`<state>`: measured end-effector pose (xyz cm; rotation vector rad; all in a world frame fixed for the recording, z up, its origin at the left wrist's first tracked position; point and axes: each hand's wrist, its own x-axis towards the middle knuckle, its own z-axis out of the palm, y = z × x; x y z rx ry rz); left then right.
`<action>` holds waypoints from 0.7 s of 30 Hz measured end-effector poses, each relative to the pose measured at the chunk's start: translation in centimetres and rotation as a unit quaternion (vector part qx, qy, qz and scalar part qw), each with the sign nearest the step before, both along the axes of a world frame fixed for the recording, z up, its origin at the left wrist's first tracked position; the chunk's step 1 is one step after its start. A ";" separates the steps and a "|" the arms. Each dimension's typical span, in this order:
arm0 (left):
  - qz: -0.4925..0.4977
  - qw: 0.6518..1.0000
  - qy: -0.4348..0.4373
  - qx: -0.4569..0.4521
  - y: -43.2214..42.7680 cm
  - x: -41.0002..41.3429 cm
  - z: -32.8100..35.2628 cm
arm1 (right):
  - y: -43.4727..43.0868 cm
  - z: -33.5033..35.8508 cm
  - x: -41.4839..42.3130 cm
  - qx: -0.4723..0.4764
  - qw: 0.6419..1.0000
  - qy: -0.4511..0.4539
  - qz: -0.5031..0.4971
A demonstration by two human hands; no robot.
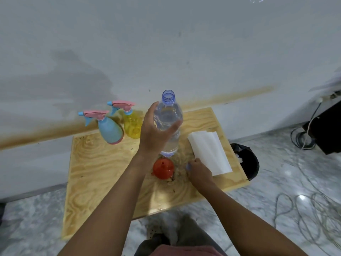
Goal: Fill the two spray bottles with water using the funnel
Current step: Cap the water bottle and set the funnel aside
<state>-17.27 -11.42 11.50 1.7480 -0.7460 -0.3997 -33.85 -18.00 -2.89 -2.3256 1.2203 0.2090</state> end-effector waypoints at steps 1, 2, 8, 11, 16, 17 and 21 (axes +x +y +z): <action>-0.001 1.000 0.007 0.000 0.0 0.0 0.0 | -0.1 -0.1 0.0 0.003 1.000 -0.015 -0.008; -0.001 1.000 0.015 -0.002 0.1 0.0 0.1 | -0.2 0.1 0.1 0.013 0.999 -0.039 -0.024; -0.003 0.999 0.038 -0.019 0.3 -0.5 0.7 | -3.1 7.9 1.6 -0.010 0.932 -0.352 -0.088; 0.004 0.999 0.039 -0.018 0.3 -0.7 0.8 | -4.2 15.2 2.8 -0.077 0.882 -0.465 -0.026; -0.001 0.997 0.065 -0.028 0.4 -1.0 1.3 | -5.1 22.1 4.9 -0.086 0.881 -0.460 0.067; 0.001 0.997 0.068 -0.028 0.4 -1.1 1.3 | -5.2 22.7 5.2 -0.085 0.891 -0.438 0.086; 0.001 0.996 0.087 -0.023 0.5 -1.1 1.2 | -5.8 23.6 6.1 -0.096 0.916 -0.361 0.147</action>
